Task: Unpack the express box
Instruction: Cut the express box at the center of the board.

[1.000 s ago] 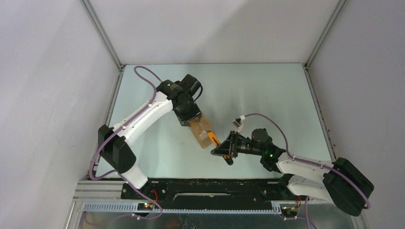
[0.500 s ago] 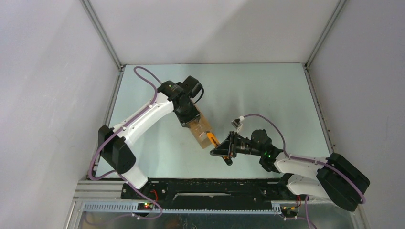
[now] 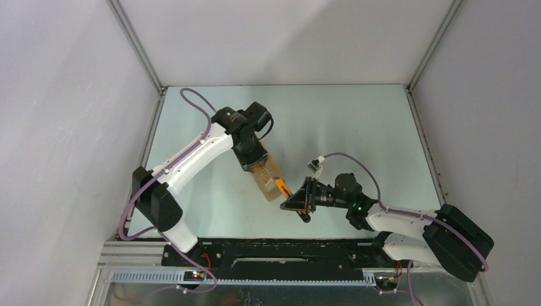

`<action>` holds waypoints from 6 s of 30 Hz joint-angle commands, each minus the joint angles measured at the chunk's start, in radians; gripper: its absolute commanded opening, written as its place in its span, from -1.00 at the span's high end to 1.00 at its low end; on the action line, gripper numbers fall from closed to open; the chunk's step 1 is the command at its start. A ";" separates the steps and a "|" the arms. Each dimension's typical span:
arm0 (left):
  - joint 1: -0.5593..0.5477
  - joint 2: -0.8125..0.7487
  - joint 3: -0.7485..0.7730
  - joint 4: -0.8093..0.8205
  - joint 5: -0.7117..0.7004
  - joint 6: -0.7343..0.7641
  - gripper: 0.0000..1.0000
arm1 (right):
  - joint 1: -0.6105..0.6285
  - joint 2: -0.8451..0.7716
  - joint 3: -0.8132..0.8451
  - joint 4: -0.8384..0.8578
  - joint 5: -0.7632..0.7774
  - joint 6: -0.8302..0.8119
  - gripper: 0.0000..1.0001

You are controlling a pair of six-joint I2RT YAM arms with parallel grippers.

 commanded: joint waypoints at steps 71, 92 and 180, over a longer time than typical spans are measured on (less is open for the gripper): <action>0.084 -0.068 -0.153 0.219 0.145 0.038 1.00 | 0.149 0.392 0.246 0.320 -0.406 0.265 1.00; 0.108 -0.084 -0.151 0.223 0.180 -0.027 1.00 | 0.198 0.392 0.292 0.219 -0.396 0.211 1.00; 0.072 -0.384 -0.417 0.480 0.253 -0.288 1.00 | 0.128 0.190 0.455 -0.698 -0.214 -0.420 1.00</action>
